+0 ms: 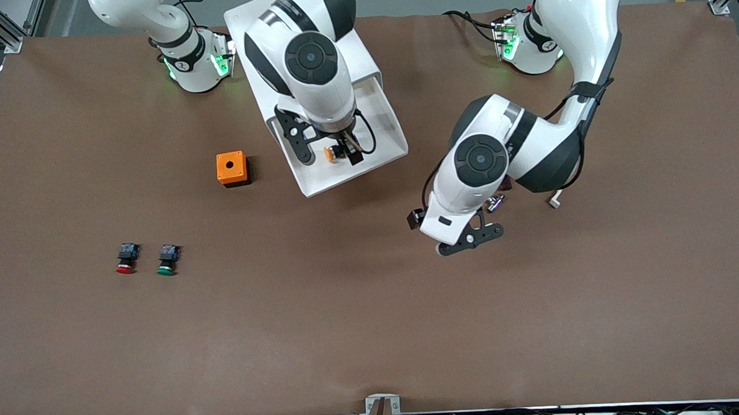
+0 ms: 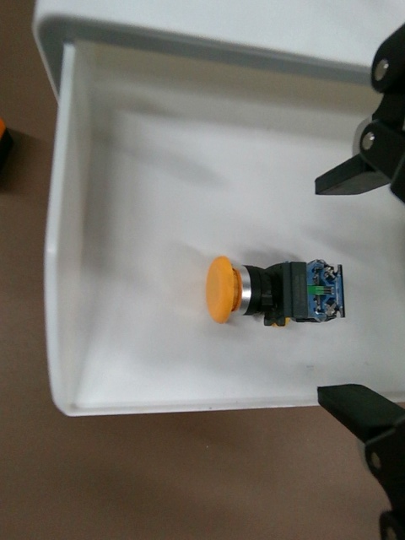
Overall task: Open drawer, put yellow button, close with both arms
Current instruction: 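Release the button into the drawer while the left gripper moves to the drawer, then push the drawer closed with the left gripper while the right gripper withdraws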
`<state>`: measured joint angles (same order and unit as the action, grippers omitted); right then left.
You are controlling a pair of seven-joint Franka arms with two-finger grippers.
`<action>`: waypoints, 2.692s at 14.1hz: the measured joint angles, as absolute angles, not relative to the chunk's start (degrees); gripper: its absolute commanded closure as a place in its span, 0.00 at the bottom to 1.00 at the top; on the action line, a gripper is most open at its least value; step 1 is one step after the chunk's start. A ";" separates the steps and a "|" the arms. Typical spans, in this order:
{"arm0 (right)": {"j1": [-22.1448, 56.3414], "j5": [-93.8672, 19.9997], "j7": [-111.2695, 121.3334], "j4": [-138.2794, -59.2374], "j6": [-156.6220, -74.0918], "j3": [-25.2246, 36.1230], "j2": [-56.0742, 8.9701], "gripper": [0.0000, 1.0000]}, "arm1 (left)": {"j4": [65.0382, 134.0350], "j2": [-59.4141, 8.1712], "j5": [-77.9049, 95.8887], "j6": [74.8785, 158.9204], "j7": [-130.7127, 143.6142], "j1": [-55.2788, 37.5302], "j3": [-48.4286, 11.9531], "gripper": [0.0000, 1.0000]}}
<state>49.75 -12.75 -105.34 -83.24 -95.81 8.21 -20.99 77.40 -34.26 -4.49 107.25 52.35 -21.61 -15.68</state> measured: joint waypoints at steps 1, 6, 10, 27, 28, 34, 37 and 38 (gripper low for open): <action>48.64 -12.75 -104.57 -81.19 -91.92 8.36 -20.07 0.00 | 77.52 -34.39 -4.49 107.67 53.36 -22.41 -15.69 0.00; 40.76 -12.75 -91.35 -75.17 -76.47 8.79 -13.45 0.00 | 78.63 -35.96 -4.49 111.97 61.37 -28.09 -15.82 0.00; 33.93 -12.68 -78.51 -75.12 -68.70 9.11 -8.75 0.00 | 79.76 -36.23 -4.49 112.45 63.37 -29.92 -17.42 0.00; 7.04 -0.65 -10.89 -83.19 -74.07 10.18 -3.36 0.00 | 82.81 -36.23 0.94 112.42 72.51 -33.17 -27.50 0.00; 7.03 -0.50 -9.86 -84.00 -75.40 10.16 -3.34 0.00 | 82.98 -36.23 1.24 112.42 72.73 -33.65 -27.60 0.00; 3.82 0.07 -0.12 -91.72 -84.51 10.19 -0.68 0.00 | 83.55 -36.22 4.22 112.40 73.13 -36.15 -27.67 0.00; 3.01 0.37 1.32 -94.61 -86.05 10.19 1.20 0.00 | 83.83 -36.23 5.37 112.46 73.31 -36.30 -27.49 0.00; 2.98 0.45 2.08 -95.14 -86.63 10.19 1.62 0.00 | 83.84 -36.23 5.80 112.46 73.31 -36.28 -27.43 0.00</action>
